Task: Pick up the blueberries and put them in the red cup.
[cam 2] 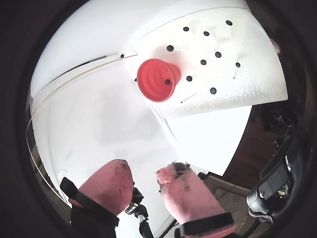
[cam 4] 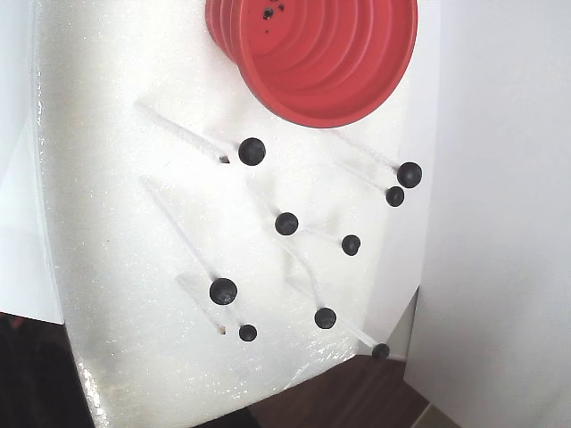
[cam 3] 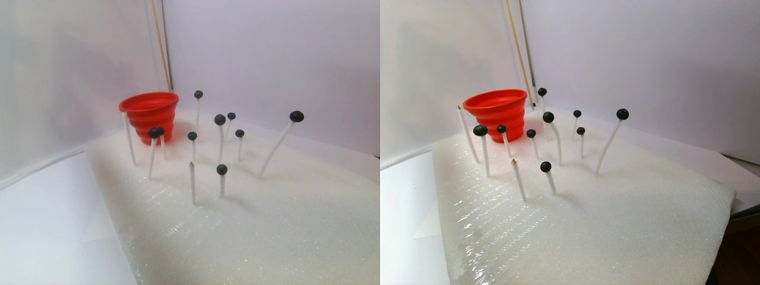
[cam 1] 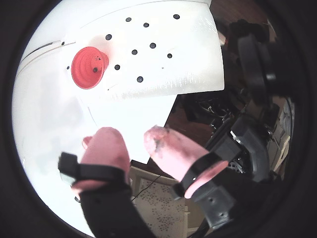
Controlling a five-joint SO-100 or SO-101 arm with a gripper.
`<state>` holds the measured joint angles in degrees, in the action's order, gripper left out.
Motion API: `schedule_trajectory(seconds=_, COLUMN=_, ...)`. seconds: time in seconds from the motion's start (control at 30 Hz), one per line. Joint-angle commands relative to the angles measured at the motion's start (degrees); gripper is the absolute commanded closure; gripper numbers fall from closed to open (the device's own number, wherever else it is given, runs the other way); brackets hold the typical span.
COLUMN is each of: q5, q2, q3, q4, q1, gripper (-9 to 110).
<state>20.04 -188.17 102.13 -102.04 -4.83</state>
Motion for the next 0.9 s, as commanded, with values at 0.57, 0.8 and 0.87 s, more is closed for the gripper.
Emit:
schedule_trajectory(seconds=0.57, q5=-0.18, q2=1.14, q3=-5.01, q4=-0.09, q1=3.52, gripper=91)
schedule_trajectory(seconds=0.8, q5=3.52, q2=8.79, q3=-9.67, q4=3.25, q1=1.76, gripper=91)
schedule_trajectory(seconds=0.87, q5=5.80, q2=9.58, q3=-7.29, q4=4.22, q1=1.58, gripper=91)
